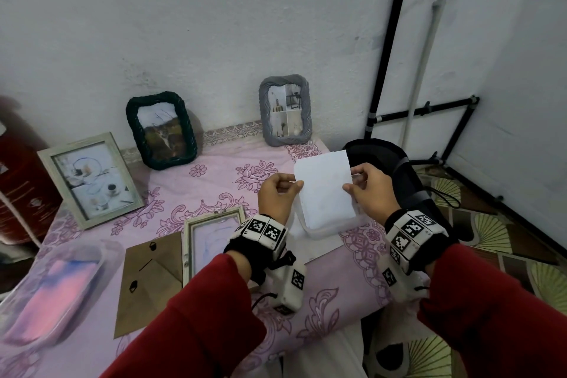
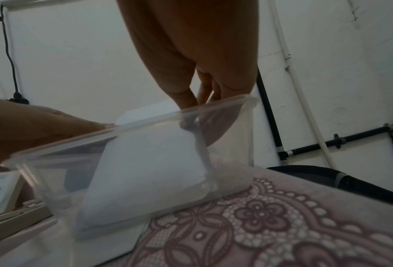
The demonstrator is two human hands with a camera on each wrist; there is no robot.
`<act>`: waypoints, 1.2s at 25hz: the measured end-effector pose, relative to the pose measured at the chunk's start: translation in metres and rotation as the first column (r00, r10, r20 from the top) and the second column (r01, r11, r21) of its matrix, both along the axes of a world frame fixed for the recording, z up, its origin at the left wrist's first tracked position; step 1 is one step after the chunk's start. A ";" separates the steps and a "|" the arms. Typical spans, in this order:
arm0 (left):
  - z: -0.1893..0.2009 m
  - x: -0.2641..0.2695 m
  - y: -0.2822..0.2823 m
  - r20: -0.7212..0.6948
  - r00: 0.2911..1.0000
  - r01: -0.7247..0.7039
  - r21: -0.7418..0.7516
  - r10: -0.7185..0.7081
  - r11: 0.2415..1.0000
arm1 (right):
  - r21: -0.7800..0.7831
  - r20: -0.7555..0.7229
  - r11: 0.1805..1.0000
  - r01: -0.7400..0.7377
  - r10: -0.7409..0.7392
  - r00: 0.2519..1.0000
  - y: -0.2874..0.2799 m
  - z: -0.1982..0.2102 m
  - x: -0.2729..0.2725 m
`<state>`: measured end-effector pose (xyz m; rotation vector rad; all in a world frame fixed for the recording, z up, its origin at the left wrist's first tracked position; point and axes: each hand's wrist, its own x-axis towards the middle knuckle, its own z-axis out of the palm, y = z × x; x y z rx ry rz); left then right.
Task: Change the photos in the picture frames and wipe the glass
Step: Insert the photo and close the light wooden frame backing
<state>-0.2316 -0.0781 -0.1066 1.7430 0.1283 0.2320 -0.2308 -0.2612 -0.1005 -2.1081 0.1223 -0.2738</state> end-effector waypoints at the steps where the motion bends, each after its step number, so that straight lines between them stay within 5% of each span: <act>1: 0.000 0.000 0.001 -0.006 1.000 -0.002 -0.015 0.002 1.000 | -0.003 0.004 1.000 0.002 -0.002 1.000 0.000 0.000 0.000; 30: 0.008 -0.013 0.001 0.001 0.998 0.069 0.098 -0.069 0.993 | 0.070 0.168 0.998 -0.007 -0.005 0.986 -0.003 0.022 -0.015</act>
